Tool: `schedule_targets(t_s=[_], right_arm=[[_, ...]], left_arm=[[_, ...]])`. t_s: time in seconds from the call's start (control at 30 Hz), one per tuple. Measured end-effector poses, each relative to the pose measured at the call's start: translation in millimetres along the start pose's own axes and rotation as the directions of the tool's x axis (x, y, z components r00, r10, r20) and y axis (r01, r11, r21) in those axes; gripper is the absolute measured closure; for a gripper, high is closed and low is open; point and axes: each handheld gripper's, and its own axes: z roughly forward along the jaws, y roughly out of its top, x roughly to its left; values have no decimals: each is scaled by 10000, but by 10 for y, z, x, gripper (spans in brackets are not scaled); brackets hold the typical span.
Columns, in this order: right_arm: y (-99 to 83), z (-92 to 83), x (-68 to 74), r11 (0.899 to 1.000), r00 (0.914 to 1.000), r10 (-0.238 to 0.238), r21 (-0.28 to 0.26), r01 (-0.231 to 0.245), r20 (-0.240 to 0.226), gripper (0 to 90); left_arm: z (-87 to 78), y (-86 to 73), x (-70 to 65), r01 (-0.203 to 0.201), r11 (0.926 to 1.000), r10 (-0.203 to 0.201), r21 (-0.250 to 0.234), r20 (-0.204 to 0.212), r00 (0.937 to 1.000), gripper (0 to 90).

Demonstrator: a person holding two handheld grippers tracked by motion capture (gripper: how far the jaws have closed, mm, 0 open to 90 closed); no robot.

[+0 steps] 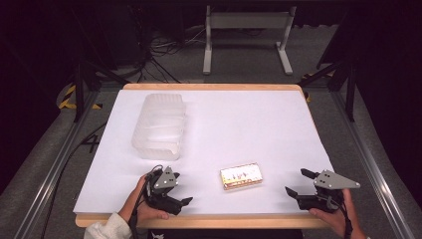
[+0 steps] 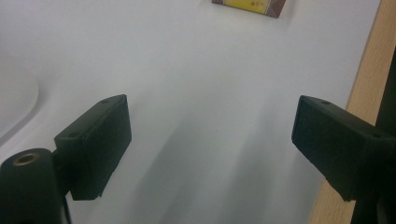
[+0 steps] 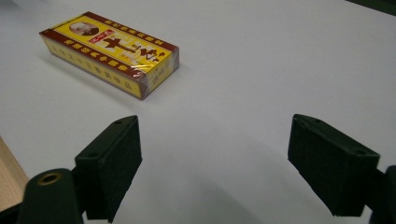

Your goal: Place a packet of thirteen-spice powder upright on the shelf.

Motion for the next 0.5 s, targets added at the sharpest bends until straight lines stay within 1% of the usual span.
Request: schedule_targets(t_s=[0.03, 0.07, 0.1, 0.13, 0.17, 0.23, 0.27, 0.33, 0.37, 0.4, 0.43, 0.47, 0.5], right_arm=[[-2, 1, 0, 10000, 10000, -9, 16, 9, -8, 180], [-2, 1, 0, 10000, 10000, -9, 16, 9, -8, 180], [0, -1, 0, 10000, 10000, 10, 23, -10, 14, 180], [12, -7, 0, 9999, 10000, 95, -73, -95, 21, 180], [16, -9, 0, 9999, 10000, 93, -89, -92, 16, 180], [27, -12, 11, 10000, 10000, 23, -77, -23, 50, 180], [30, -12, 15, 10000, 10000, 21, -88, -20, 34, 180], [29, -13, 18, 10000, 10000, 16, -82, -16, 32, 180], [26, -14, 20, 10000, 10000, 2, -64, -2, 37, 180], [20, -17, 23, 10000, 10000, 4, -26, -4, 41, 180], [17, -27, 27, 10000, 10000, 43, -51, -43, 47, 180], [19, -30, 28, 10000, 10000, 37, -57, -37, 55, 180], [22, -29, 26, 10000, 10000, 30, -77, -29, 55, 180]], left_arm=[[9, 20, -2, 0, 10000, -1, 44, 51, 10000, 151], [9, 20, -2, 0, 10000, -1, 44, 51, 10000, 203], [16, 42, 1, 170, 9998, -171, 49, 72, 9998, 203], [10, 66, 2, 112, 9999, -111, -56, 213, 9997, 225], [6, 81, 3, 61, 10000, -60, -62, 249, 9997, 212], [11, 110, 15, -58, 10000, 58, -6, 160, 9999, 213], [14, 130, 25, -24, 10000, 25, -24, 216, 9998, 212], [21, 151, 35, -80, 10000, 80, -40, 186, 9998, 200], [32, 190, 40, -115, 9999, 115, 9, 148, 9998, 200], [41, 229, 41, -165, 9999, 164, 18, 205, 9997, 200], [68, 308, 33, -225, 9997, 224, 26, 377, 9990, 195], [98, 374, 17, -512, 9986, 506, 160, 371, 9980, 191], [117, 414, 7, -684, 9974, 675, 240, 359, 9971, 191]])
